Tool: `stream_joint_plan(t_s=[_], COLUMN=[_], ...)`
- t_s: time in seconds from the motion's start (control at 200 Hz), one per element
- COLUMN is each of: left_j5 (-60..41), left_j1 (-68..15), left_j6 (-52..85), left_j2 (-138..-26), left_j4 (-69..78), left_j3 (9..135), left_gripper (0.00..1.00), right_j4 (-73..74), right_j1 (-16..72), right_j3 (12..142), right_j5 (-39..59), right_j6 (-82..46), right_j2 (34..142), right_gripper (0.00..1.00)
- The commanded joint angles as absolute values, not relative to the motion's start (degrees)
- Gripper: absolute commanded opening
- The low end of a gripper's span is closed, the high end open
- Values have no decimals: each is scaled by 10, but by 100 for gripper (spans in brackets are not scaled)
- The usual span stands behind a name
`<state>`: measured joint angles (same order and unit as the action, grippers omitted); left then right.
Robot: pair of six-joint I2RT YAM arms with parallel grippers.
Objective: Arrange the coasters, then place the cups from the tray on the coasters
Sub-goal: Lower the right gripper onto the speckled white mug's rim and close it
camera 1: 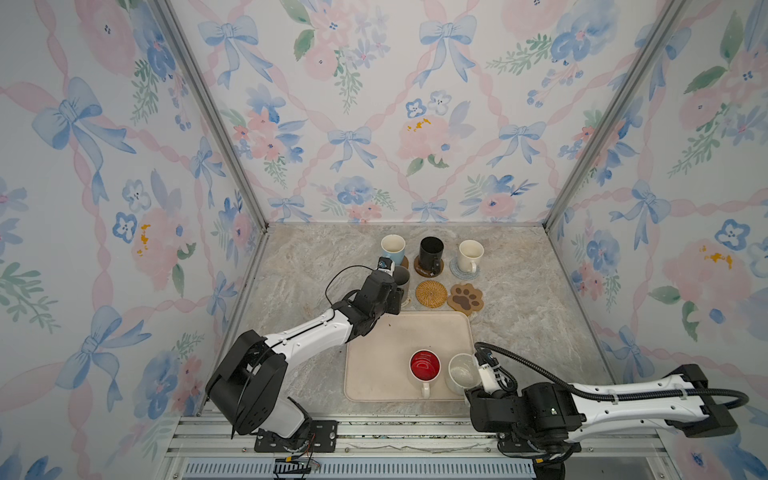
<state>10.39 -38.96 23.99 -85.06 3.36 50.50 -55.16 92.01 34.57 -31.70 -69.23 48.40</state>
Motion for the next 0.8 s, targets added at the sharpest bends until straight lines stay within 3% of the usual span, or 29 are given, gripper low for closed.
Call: stream_joint_plan(t_s=[0.0, 0.795], left_j5=[95, 78], left_j1=[-385, -384], left_j6=[235, 232], left_j2=[-862, -891], left_j4=[40, 40], left_j3=[510, 525], left_gripper=[51, 51], right_j4=[-567, -513], right_j1=[931, 917], right_j3=[328, 299], right_j5=[-305, -323], right_j6=[-709, -723], right_j2=[478, 488], right_gripper=[59, 50])
